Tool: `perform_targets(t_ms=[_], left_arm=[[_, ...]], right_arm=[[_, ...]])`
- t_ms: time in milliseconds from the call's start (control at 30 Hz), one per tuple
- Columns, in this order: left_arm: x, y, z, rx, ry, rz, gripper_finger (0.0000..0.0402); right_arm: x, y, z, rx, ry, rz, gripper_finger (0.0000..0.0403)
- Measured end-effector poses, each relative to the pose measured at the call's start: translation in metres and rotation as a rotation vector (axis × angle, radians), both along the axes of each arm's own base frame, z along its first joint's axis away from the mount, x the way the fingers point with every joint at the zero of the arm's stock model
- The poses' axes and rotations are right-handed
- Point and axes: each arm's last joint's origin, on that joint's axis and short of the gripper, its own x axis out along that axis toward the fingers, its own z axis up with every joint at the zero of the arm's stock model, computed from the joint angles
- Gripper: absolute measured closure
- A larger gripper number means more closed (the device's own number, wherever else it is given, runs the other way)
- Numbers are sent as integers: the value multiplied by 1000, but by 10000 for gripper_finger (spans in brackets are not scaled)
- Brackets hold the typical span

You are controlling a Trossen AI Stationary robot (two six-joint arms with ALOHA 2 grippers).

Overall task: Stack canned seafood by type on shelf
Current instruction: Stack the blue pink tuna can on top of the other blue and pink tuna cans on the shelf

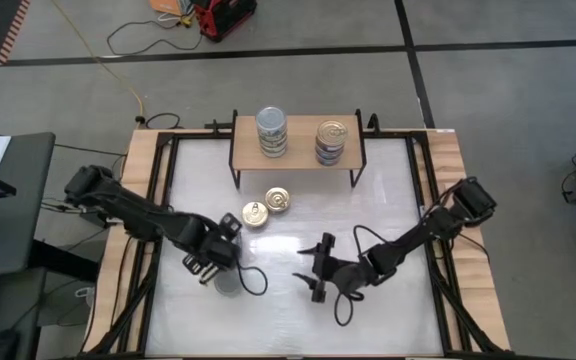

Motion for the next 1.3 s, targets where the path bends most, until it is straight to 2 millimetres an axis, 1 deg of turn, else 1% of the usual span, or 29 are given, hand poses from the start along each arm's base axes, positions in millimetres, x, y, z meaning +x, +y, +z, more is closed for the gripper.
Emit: perform_targets(t_ms=[133, 233, 467, 667, 767, 867, 1000, 1100, 1300], left_arm=[[13, -12, -5, 78, 75, -123, 141], [21, -18, -7, 87, 105, -212, 140], [24, -14, -17, 158, 209, -406, 140], [30, -13, -16, 233, 178, -534, 140], [29, -12, -17, 196, 194, -548, 140], [29, -8, -22, 167, 209, -551, 140], [26, -2, -33, 176, 238, -574, 140], [28, -2, -44, 193, 215, -618, 140], [26, -2, -46, 204, 222, -634, 149]], right_arm=[[-2, 18, 10, 52, -41, 16, 97], [-5, 29, 16, 61, -62, -29, 97], [-12, 44, 22, 110, -109, -80, 97], [-13, 44, 22, 136, -126, -112, 97], [-13, 44, 22, 132, -135, -130, 97], [-12, 43, 23, 128, -145, -144, 97], [-9, 40, 25, 125, -160, -151, 97], [-7, 38, 27, 111, -173, -150, 97], [-6, 36, 27, 80, -164, -149, 97]])
